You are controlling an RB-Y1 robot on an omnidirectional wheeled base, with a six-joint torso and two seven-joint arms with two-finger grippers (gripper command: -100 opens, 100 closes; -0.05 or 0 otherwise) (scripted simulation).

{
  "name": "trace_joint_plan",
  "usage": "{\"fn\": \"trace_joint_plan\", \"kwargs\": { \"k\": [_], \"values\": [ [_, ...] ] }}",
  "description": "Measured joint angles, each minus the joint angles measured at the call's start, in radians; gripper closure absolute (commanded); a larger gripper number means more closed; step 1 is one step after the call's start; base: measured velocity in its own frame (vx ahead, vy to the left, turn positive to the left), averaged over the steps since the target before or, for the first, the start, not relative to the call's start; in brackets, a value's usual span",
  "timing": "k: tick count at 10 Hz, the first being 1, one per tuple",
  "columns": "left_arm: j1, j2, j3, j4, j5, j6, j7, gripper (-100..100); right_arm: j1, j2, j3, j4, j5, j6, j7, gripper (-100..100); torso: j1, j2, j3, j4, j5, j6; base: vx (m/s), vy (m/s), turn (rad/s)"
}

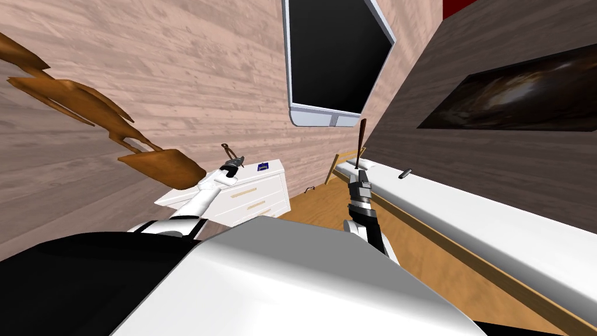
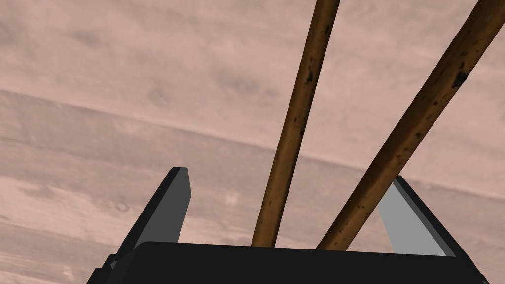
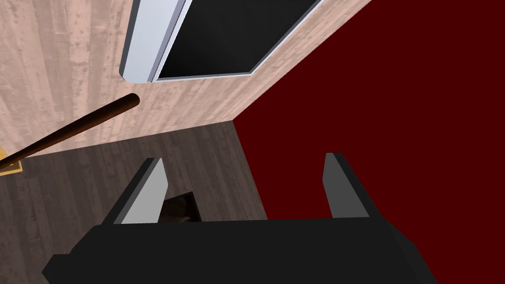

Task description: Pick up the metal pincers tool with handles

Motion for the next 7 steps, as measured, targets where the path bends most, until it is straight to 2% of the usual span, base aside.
{"fn": "trace_joint_plan", "kwargs": {
  "k": [2,4,6,7],
  "values": [
    [-0.054,0.0,-0.006,0.065,-0.006,-0.008,0.0,-100,0.0,0.0,0.0,0.0,0.0,0.0,0.0,0,0.001,-0.004,-0.002,-0.001,0.0,0.0,-0.044,-0.001,-0.025],
    [-0.117,0.0,-0.042,0.13,-0.036,-0.027,0.001,-100,0.0,0.0,0.0,0.0,0.0,0.0,0.0,0,0.0,-0.001,-0.001,0.0,0.0,0.0,-0.075,-0.008,-0.031],
    [-0.166,0.003,-0.047,0.187,-0.036,-0.029,0.002,-100,0.0,0.0,0.0,0.0,0.0,0.0,0.0,0,0.0,-0.004,-0.002,-0.001,0.0,0.0,-0.05,-0.005,-0.037],
    [-0.189,0.007,-0.069,0.21,-0.051,-0.037,0.004,-100,0.0,0.0,0.0,0.0,0.0,0.0,0.0,0,0.0,-0.002,-0.001,-0.001,0.0,0.0,-0.113,-0.003,-0.044]
  ]
}}
